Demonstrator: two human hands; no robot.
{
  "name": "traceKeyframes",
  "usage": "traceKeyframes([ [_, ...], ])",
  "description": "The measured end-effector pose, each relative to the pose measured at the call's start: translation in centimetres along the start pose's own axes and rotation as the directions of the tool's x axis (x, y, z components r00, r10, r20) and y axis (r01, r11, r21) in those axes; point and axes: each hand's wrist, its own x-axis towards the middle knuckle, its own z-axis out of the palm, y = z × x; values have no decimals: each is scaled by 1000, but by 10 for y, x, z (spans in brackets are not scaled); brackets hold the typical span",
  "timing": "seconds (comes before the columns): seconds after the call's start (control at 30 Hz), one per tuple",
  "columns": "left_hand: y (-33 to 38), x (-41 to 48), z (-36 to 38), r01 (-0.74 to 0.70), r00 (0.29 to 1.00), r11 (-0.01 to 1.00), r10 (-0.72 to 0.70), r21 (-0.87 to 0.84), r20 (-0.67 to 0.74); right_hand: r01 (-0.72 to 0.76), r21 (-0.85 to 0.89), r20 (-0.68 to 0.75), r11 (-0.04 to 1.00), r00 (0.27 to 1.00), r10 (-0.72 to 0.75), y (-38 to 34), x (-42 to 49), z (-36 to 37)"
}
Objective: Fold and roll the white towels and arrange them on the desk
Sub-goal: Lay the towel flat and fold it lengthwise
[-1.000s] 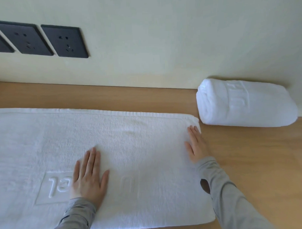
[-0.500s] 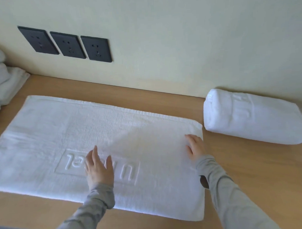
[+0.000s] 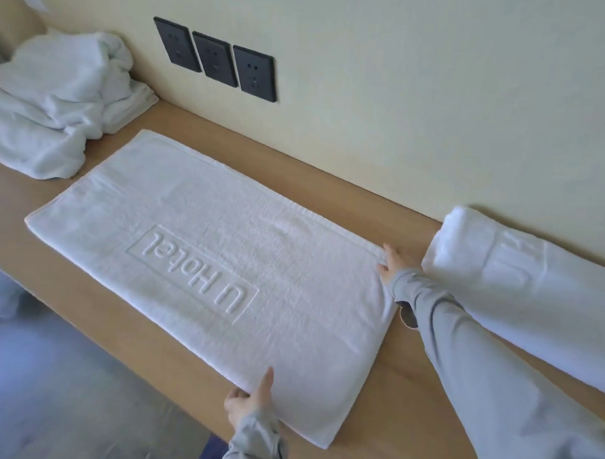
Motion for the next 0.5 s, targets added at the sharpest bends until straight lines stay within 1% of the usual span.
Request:
traceKeyframes([
  [0.1, -15, -8, 4, 27, 999, 999, -26, -38, 30, -33, -71, -15, 997, 999, 32, -4, 8, -4],
  [0.2, -28, -15, 7, 86, 995, 995, -82, -53, 63, -48, -169, -27, 984, 999, 44, -5, 15, -8],
  [0.27, -38, -19, 8, 87, 992, 995, -81, -52, 100, -47, -189, -26, 981, 999, 43, -5, 17, -10],
  [0.37, -47, -26, 9, 80, 987, 995, -71, -57, 145, -54, -114, -17, 992, 999, 52, -5, 19, -15],
  [0.43, -49, -31, 8, 67, 983, 994, -51, -89, 178, -46, -33, 28, 998, 999, 47, -2, 20, -22],
  [0.5, -47, -34, 5, 25, 981, 994, -3, -110, 194, -28, 63, 69, 998, 997, 23, 4, 23, -30],
])
